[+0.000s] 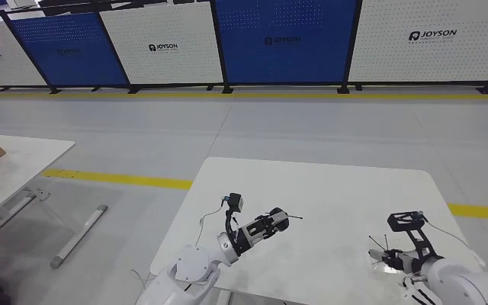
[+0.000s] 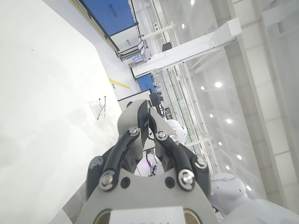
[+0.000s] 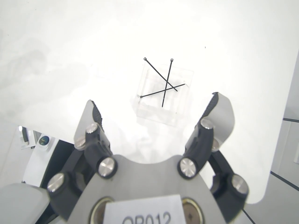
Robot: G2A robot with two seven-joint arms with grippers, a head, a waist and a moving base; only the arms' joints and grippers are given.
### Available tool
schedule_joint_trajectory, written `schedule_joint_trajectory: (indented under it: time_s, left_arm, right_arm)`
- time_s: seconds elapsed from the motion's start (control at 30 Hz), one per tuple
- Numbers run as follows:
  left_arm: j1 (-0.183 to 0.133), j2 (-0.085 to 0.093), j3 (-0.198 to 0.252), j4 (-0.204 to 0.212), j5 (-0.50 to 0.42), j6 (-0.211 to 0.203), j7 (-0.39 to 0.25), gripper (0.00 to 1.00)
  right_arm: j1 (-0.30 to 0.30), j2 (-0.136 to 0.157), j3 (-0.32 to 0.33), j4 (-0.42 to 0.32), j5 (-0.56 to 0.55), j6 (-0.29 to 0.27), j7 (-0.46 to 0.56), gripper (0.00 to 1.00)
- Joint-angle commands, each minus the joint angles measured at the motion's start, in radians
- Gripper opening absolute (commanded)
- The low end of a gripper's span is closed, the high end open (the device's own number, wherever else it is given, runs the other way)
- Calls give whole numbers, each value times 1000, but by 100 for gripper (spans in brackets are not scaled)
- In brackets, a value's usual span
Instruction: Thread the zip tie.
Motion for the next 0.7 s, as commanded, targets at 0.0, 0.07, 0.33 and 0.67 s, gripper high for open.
schedule_joint_trajectory:
  time_s: [0.0,0.07,0.33,0.67]
  left_arm:
    - [0,0,0,0,0,0,0,0]
    - [0,0,0,0,0,0,0,0]
    - [0,0,0,0,0,0,0,0]
    - [0,0,0,0,0,0,0,0]
  right_arm:
    - [2,-1,1,13,2,23,-11,100]
    - [9,-1,-4,23,-20,58,-8,100]
    - [36,-4,-21,53,5,94,7,46]
    - [42,-2,-23,43,32,77,18,100]
